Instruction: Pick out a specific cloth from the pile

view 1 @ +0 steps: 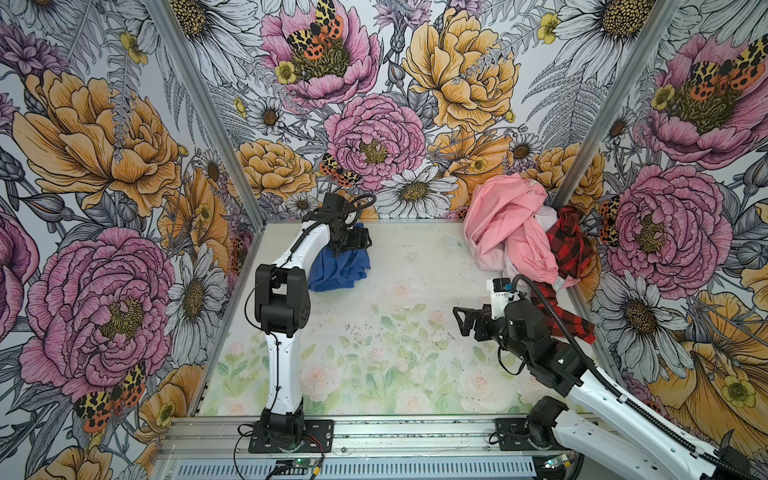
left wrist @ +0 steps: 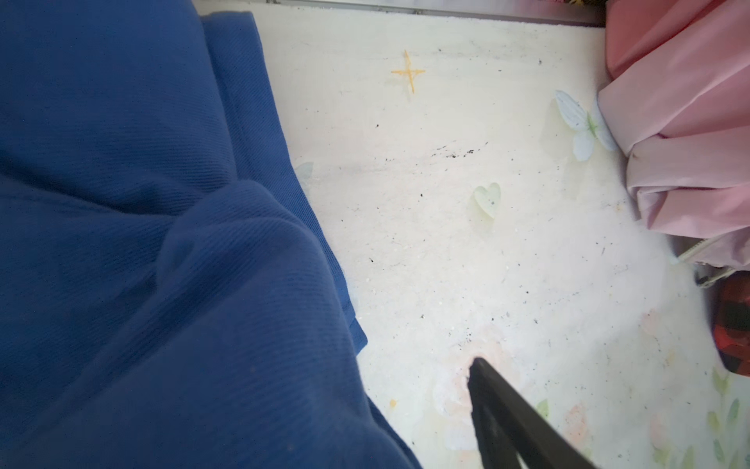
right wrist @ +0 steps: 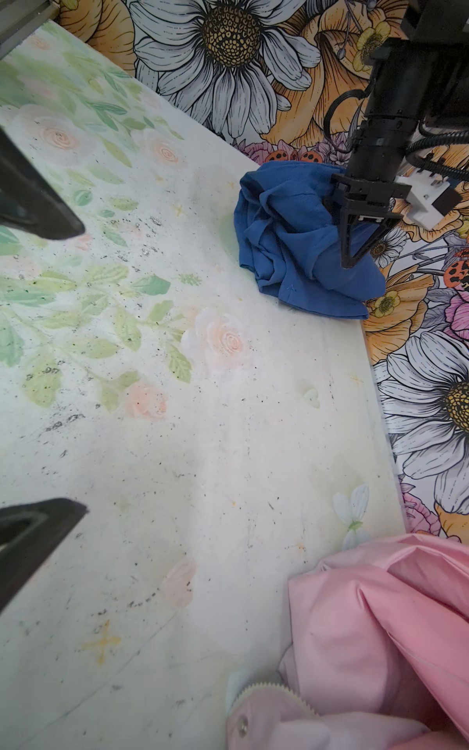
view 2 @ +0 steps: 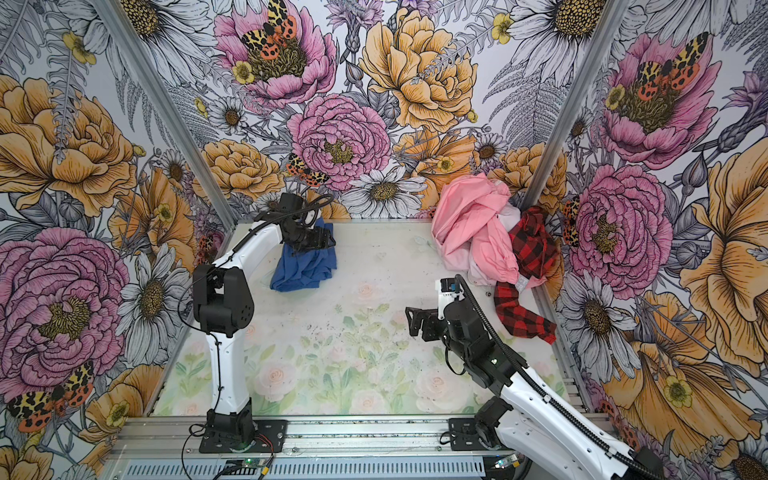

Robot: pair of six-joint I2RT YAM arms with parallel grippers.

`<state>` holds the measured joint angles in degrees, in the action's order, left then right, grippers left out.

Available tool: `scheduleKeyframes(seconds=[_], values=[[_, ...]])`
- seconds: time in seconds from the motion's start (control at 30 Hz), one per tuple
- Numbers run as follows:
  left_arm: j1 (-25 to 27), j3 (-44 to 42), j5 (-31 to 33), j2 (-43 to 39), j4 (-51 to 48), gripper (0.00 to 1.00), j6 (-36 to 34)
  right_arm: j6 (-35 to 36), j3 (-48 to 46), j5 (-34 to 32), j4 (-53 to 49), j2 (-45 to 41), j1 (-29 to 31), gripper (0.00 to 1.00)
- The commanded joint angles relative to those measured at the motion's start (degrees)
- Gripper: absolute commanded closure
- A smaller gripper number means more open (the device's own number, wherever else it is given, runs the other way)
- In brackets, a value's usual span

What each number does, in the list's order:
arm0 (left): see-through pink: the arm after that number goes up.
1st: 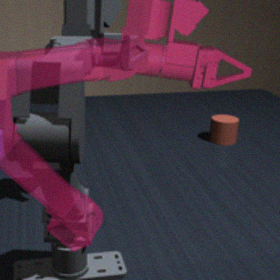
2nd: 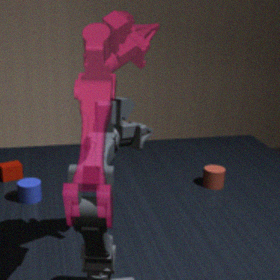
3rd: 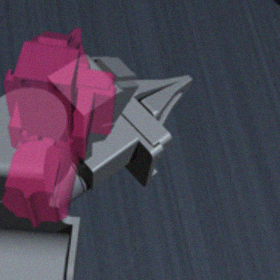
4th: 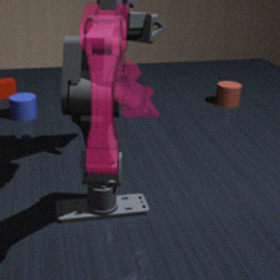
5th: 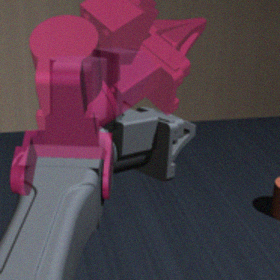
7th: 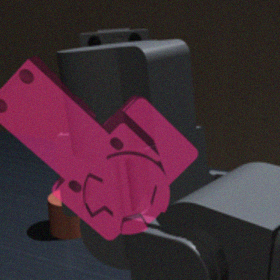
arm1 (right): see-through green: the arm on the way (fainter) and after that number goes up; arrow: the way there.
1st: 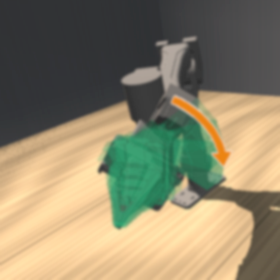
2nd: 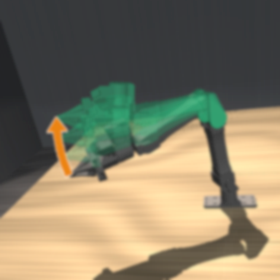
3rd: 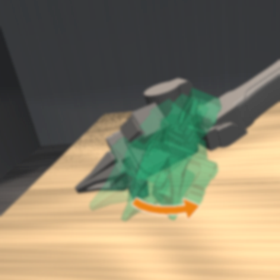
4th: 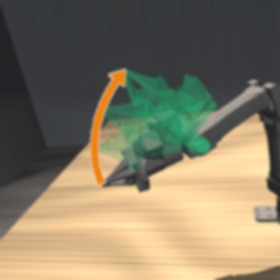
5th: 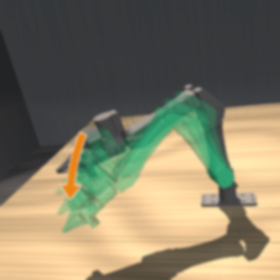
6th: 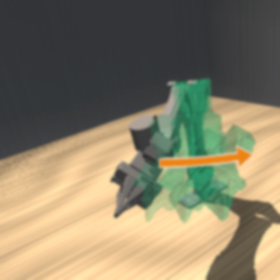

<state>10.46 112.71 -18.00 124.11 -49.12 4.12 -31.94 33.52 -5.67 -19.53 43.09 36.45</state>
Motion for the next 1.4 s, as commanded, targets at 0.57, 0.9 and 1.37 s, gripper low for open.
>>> scheduleKeyframes(seconds=[0.57,0.9,1.37], values=[[5.2,-1.6,0.5,1.5,-2.8,0.01,-3.1,0.6,2.5,1.2,0.8,2.9,0.0,0.01],[13.8,-1.3,41.1,-0.7,-7.5,0.01,2.6,-1.0,-0.2,1.0,0.8,-0.1,0.0,0.01],[12.3,-5.3,12.0,-12.4,-16.5,0.01,3.0,0.1,0.7,1.6,0.8,1.4,0.1,0.01]])
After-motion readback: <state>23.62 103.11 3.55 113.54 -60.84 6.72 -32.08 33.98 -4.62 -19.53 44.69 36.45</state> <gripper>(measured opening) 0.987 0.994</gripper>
